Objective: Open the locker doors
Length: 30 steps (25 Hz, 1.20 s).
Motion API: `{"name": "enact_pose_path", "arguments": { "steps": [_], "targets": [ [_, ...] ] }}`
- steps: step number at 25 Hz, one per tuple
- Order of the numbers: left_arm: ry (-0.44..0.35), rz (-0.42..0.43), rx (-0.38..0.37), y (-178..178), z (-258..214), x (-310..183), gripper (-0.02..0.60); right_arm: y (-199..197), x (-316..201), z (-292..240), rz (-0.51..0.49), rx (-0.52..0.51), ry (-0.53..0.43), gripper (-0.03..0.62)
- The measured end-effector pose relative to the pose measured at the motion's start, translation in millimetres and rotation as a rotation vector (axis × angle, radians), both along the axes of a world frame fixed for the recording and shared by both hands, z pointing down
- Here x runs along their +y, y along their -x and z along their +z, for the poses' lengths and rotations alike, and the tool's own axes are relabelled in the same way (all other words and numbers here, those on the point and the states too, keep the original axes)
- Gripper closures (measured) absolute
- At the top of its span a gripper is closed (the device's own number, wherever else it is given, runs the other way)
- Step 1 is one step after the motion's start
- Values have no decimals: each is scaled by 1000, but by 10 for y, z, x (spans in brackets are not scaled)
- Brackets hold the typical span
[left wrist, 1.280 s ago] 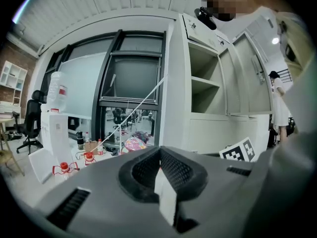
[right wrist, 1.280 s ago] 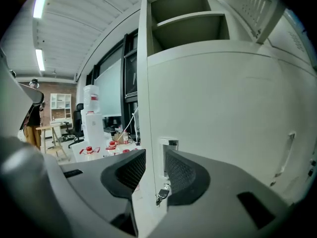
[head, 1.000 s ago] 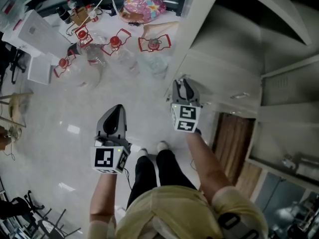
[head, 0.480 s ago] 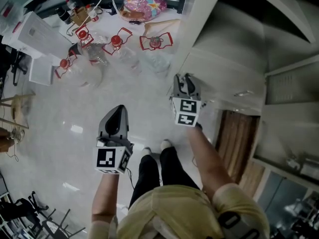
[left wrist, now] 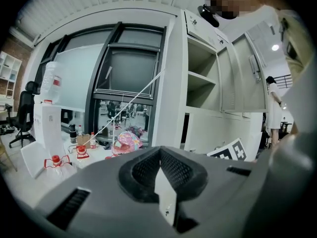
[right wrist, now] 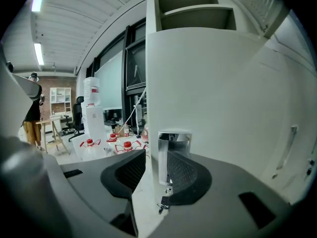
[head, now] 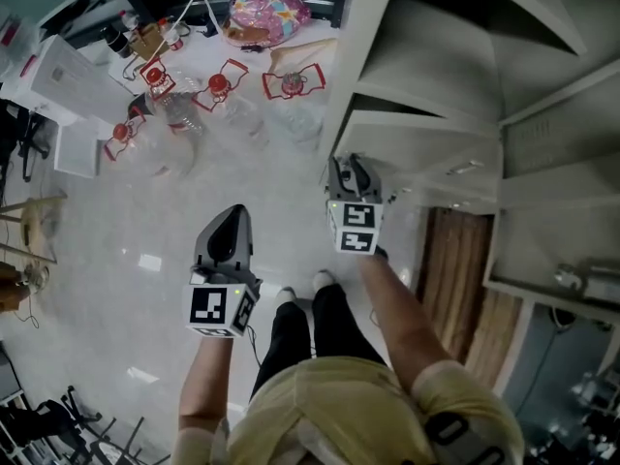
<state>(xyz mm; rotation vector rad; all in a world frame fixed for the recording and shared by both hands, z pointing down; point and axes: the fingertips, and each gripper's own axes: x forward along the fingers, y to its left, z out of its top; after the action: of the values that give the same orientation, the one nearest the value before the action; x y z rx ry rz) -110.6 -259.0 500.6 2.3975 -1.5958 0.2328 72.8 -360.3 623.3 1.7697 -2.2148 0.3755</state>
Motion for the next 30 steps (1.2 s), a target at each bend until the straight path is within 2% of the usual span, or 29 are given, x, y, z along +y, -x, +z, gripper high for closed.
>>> {"name": "enact_pose_path", "arguments": {
  "steps": [3,12,17,22,30],
  "targets": [
    [-11,45,-28,-27,37,70,577,-6,129,6,5,1,4,471],
    [-7,104,2,-121,-34,268,577,-68,575,-18,46,10,24,471],
    [-19,150,-9,-195,-21,371,577,-143,766,-2,68,4,34,471],
    [17,188,-3,-262,1,515,578,-205,951,13,70,-1,68,471],
    [-1,224,-2,-385,-55,636,577,-329,1225,19,71,10,83,471]
  ]
}}
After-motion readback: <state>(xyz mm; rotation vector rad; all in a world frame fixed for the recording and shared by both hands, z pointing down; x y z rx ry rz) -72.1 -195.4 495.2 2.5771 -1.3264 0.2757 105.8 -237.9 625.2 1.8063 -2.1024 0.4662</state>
